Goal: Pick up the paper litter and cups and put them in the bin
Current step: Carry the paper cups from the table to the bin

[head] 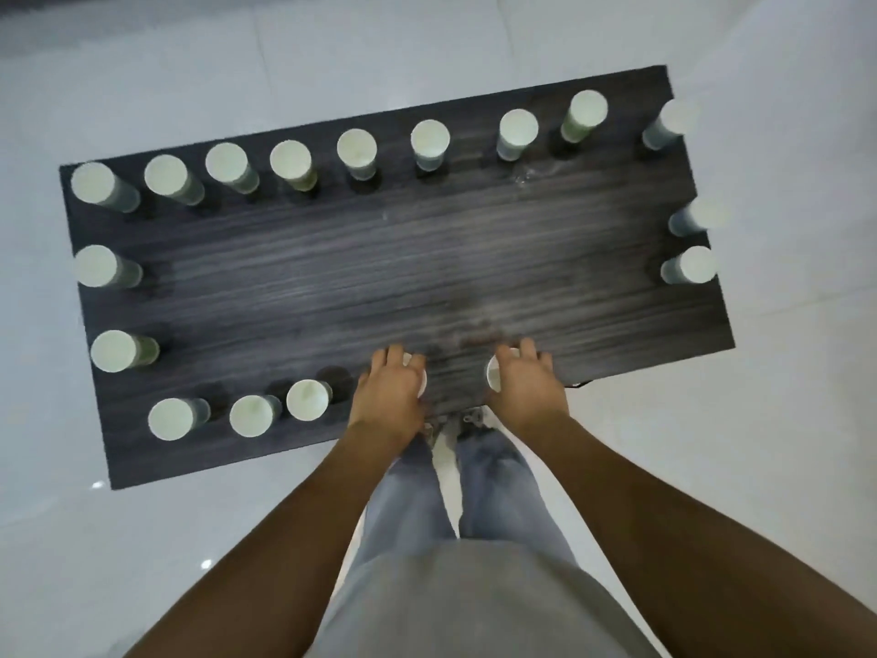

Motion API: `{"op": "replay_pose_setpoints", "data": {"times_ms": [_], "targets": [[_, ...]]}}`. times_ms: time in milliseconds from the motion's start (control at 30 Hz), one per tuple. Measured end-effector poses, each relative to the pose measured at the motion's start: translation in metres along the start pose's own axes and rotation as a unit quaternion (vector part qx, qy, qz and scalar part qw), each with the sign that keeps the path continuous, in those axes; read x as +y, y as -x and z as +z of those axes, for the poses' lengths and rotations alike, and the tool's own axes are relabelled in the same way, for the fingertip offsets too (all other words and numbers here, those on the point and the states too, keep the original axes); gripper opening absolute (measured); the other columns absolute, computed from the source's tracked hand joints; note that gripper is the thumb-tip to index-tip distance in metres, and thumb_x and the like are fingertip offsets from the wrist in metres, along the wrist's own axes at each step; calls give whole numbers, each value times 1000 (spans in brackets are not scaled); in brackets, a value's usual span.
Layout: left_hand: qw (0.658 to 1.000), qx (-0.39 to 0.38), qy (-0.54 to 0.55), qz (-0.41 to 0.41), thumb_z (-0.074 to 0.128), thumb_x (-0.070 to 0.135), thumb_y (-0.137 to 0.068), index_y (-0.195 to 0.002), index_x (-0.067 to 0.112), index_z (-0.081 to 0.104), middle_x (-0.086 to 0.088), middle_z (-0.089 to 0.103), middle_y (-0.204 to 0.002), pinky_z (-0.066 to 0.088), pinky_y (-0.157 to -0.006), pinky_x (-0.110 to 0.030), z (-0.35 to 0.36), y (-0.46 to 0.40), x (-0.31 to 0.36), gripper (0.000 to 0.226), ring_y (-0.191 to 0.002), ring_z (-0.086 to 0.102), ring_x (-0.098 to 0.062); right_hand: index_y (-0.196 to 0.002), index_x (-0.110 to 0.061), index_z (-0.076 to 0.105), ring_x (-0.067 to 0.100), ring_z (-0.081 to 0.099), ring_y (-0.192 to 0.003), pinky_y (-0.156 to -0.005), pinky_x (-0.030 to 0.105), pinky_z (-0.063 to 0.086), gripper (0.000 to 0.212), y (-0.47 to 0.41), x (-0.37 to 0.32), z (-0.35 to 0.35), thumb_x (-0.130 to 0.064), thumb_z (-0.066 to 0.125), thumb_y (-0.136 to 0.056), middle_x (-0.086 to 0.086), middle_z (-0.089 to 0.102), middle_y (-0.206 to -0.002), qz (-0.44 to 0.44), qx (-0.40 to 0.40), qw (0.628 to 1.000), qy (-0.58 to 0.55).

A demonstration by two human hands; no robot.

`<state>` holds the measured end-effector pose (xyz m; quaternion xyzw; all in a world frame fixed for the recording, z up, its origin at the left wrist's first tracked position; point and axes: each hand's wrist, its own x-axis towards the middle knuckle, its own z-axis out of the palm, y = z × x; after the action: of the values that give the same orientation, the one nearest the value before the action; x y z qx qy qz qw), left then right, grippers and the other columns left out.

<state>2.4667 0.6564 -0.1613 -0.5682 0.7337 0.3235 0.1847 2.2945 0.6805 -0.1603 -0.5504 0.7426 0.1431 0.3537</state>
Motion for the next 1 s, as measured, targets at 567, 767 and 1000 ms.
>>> {"op": "replay_pose_setpoints", "data": {"times_ms": [567,767,1000], "targets": [[919,-16,-250,303,60,25,-89,-133,13,43,-7,40,-133,44,-94,-38,-13,92,200,49,-127,34,-27,-140,-22,41,30,40,-119,-85,38,49,60,235,154,11,-25,64,-85,6,40,-132,250,184,912,-270],[866,-18,-306,396,60,21,-86,-130,15,45,-6,43,-128,45,-90,-37,59,140,336,47,-121,38,-26,-139,-23,42,29,42,-116,-85,38,50,59,317,270,45,-26,63,-84,4,41,-130,327,244,852,-328],[811,-36,-320,489,58,20,-85,-129,15,44,-5,45,-125,46,-86,-35,178,219,497,46,-117,40,-24,-141,-26,41,27,39,-121,-86,36,48,60,424,425,93,-28,63,-84,2,40,-133,403,263,795,-370]]}}
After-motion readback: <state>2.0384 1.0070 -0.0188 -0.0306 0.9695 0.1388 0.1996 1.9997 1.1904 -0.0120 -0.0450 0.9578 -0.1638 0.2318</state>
